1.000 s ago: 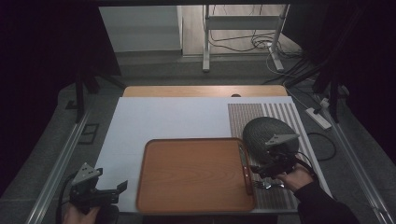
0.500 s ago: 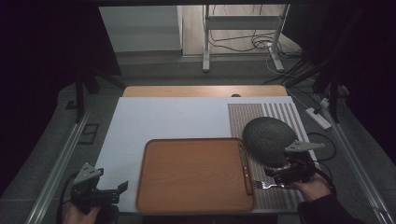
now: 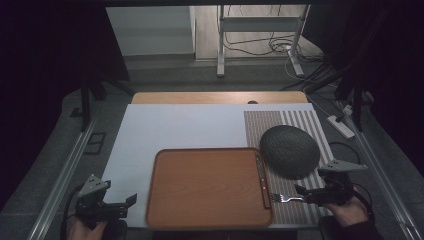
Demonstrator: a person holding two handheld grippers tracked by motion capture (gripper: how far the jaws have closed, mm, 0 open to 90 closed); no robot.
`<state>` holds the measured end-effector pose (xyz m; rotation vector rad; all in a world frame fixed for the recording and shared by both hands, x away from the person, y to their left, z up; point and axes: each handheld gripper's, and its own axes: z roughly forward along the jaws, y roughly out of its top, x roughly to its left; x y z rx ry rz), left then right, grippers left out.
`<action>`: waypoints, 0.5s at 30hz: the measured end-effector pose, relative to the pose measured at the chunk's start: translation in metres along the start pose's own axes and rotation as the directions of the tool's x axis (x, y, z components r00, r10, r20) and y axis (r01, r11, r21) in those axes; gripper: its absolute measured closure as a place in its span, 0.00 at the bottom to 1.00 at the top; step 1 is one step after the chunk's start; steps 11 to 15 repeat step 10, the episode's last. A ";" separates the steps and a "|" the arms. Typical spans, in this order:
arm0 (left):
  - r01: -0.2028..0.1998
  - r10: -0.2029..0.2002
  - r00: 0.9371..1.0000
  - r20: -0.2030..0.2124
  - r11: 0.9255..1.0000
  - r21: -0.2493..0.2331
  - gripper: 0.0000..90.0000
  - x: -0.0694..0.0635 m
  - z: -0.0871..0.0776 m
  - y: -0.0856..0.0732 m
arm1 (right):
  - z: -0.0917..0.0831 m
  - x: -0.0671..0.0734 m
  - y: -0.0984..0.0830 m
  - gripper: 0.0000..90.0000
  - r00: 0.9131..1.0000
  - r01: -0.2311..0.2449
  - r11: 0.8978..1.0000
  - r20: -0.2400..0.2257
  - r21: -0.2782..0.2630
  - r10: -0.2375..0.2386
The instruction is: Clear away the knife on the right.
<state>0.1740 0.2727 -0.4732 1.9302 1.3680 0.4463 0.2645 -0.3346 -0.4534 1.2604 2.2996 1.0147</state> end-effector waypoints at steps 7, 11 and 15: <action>0.001 -0.001 1.000 0.000 1.000 0.002 0.00 0.000 0.000 0.000 | -0.005 -0.004 -0.005 0.00 0.999 -0.029 1.000 0.017 0.000 0.029; 0.003 -0.003 1.000 0.002 1.000 0.000 0.00 0.000 0.000 0.001 | -0.005 -0.004 -0.006 0.00 0.999 -0.028 1.000 0.020 0.005 0.028; 0.003 -0.003 1.000 0.002 1.000 0.000 0.00 0.000 0.000 0.001 | -0.005 -0.004 -0.006 0.00 0.999 -0.028 1.000 0.020 0.005 0.028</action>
